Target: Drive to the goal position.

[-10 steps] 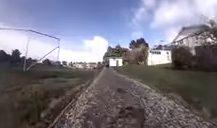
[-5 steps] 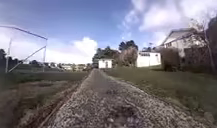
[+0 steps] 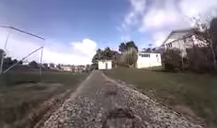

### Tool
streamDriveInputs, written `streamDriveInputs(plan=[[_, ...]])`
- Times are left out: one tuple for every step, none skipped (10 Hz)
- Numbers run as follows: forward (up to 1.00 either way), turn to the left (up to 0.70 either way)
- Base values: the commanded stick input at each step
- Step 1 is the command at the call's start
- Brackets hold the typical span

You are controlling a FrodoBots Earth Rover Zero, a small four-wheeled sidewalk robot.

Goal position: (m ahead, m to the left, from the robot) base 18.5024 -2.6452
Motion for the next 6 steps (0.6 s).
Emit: streamDriveInputs(plan=[[0.7, 0.0], [0.7, 0.0], [0.7, 0.0], [0.7, 0.0], [0.7, 0.0], [0.7, 0.0]])
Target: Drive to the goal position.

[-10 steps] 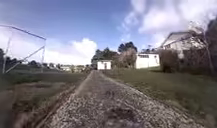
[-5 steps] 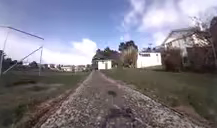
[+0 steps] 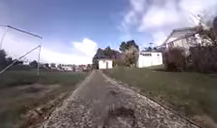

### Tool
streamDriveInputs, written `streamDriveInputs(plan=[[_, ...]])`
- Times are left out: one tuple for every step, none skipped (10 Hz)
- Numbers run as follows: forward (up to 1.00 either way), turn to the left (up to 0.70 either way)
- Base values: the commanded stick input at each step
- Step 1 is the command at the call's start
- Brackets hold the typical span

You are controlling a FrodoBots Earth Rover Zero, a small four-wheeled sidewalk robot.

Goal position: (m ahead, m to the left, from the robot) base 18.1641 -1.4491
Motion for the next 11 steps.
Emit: streamDriveInputs(plan=[[0.7, 0.0], [0.7, 0.0], [0.7, 0.0], [0.7, 0.0], [0.7, 0.0], [0.7, 0.0], [0.7, 0.0], [0.7, 0.0], [0.7, 0.0], [0.7, 0.0], [0.7, 0.0]])
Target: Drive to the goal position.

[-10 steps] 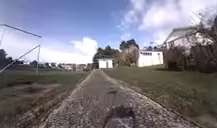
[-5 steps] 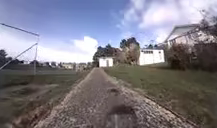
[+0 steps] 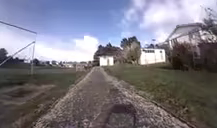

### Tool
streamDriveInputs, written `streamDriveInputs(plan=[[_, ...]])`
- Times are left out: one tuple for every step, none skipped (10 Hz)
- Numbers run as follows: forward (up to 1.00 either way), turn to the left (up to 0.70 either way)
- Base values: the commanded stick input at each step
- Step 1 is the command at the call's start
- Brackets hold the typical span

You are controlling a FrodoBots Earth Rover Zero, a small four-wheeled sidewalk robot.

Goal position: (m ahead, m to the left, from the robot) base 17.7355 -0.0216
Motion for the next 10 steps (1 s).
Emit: streamDriveInputs(plan=[[0.7, 0.0], [0.7, 0.0], [0.7, 0.0], [0.7, 0.0], [0.7, 0.0], [0.7, 0.0], [0.7, 0.0], [0.7, 0.0], [0.7, -0.01], [0.7, -0.05]])
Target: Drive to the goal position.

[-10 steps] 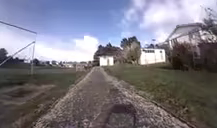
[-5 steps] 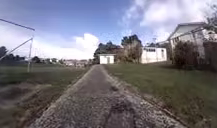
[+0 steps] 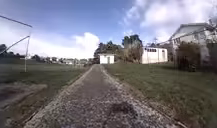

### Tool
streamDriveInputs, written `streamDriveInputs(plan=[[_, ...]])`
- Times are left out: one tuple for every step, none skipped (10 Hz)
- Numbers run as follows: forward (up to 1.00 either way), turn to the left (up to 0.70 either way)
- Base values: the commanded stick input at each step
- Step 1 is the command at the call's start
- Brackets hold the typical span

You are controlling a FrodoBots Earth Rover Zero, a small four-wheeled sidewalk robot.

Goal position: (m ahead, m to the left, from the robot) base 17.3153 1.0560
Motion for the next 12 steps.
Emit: streamDriveInputs(plan=[[0.7, -0.18], [0.7, -0.27], [0.7, -0.28], [0.7, -0.16], [0.7, 0.0], [0.7, 0.0], [0.7, 0.0], [0.7, 0.0], [0.7, 0.0], [0.7, 0.0], [0.7, 0.0], [0.7, 0.0]])
